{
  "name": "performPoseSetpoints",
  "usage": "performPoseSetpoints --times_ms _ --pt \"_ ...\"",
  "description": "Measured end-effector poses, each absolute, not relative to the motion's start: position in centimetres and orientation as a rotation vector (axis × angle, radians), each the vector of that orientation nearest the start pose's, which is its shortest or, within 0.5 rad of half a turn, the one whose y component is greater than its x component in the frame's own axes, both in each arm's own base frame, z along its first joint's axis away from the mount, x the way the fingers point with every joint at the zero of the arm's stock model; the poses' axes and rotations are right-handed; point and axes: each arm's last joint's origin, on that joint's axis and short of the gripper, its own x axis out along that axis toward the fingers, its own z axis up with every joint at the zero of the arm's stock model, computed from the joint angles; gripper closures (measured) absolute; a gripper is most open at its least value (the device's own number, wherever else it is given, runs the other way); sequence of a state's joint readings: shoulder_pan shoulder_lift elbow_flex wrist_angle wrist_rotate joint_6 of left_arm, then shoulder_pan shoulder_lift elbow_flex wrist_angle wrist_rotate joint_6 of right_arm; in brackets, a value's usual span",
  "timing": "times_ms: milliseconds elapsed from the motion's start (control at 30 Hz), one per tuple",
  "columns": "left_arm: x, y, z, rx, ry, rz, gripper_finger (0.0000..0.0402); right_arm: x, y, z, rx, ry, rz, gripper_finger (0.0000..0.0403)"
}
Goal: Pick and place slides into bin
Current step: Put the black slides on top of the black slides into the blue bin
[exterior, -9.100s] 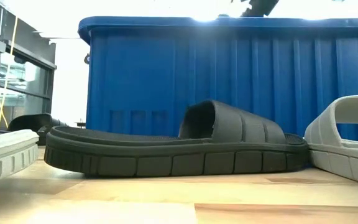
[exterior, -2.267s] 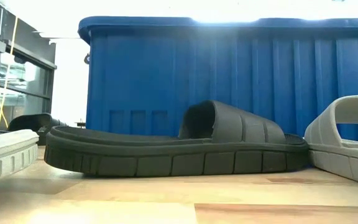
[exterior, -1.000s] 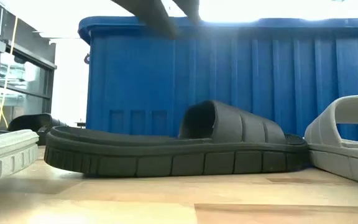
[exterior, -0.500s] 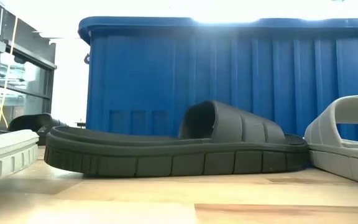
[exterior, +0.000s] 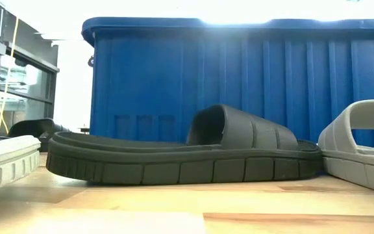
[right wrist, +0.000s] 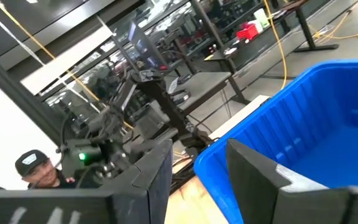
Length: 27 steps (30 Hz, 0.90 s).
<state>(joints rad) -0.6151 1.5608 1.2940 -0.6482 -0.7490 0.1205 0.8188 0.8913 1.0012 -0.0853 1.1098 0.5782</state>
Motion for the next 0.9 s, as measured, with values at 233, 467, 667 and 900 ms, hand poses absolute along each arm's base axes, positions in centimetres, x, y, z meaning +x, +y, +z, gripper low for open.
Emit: performPoseSetpoints --times_ms 233,467,667,900 --pt "28.1 -17.3 24.5 0.797 0.721 0.014 0.0204 13.6 10.7 39.7 0.59 -0.105 -0.307 0.0263" --pt "29.8 -16.2 22.9 0.829 0.67 -0.11 0.0204 13.6 10.7 39.7 0.585 -0.104 -0.319 0.0263" --pt "31.5 -14.0 21.3 0.825 0.733 -0.13 0.0204 13.6 10.7 39.7 0.583 -0.103 -0.319 0.0263" --pt "32.7 -12.4 20.5 0.796 0.766 -0.103 0.0204 13.6 10.7 39.6 0.581 -0.1 -0.313 0.0263"
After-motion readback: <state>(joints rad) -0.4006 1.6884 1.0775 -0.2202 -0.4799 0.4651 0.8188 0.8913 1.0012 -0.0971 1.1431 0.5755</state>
